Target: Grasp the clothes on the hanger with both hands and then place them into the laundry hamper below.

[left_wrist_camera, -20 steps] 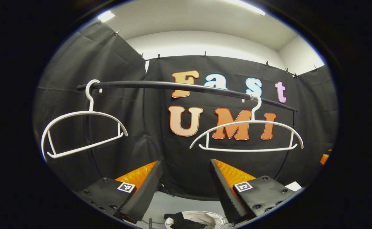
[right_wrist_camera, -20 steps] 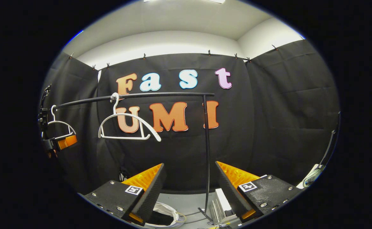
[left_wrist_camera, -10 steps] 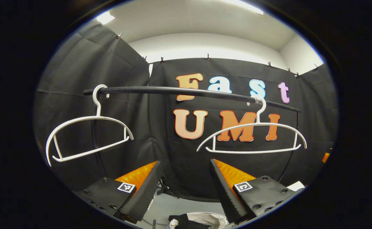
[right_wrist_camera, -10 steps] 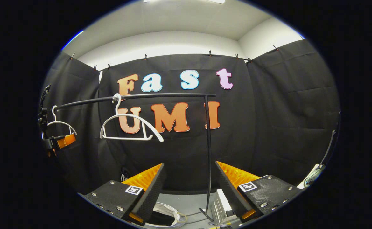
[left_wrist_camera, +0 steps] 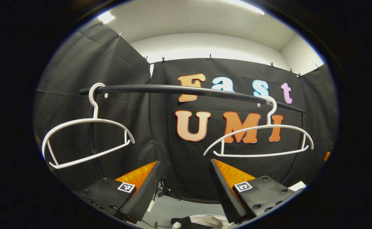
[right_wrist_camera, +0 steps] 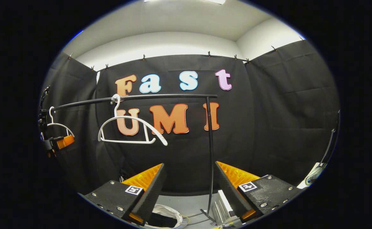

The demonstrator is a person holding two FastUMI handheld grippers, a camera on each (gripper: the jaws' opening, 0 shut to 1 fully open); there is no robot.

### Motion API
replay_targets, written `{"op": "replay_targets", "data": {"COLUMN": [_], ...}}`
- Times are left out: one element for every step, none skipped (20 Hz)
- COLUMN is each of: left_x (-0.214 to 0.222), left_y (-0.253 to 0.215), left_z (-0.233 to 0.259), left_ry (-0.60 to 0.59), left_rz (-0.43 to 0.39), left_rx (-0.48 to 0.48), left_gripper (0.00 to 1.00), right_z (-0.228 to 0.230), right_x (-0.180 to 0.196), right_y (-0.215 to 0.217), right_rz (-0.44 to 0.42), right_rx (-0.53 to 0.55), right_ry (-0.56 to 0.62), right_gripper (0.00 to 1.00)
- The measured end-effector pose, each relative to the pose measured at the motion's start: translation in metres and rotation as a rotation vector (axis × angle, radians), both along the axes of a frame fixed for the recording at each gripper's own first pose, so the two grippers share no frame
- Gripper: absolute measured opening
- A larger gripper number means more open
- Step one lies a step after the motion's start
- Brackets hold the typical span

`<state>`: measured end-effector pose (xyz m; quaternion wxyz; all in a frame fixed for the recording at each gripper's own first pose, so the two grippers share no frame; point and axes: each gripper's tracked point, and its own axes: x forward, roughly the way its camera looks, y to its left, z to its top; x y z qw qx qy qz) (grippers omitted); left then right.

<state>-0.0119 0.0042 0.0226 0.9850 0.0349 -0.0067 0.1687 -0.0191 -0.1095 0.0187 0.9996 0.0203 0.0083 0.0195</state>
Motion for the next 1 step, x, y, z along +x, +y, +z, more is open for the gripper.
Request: {"op": "replay_targets", "data": {"left_x": [0.0031], "left_y": [0.002], "left_z": [0.0014], "left_ry": [-0.009], "left_rz": [0.003], "left_rx": [-0.006], "left_gripper": [0.94], "right_z": [-0.0001], "right_x": [0.002], "right_y": [0.0033], "right_rz": [-0.002], "right_rx": [0.005], "right_ry": [0.0], "right_gripper": [1.0]}}
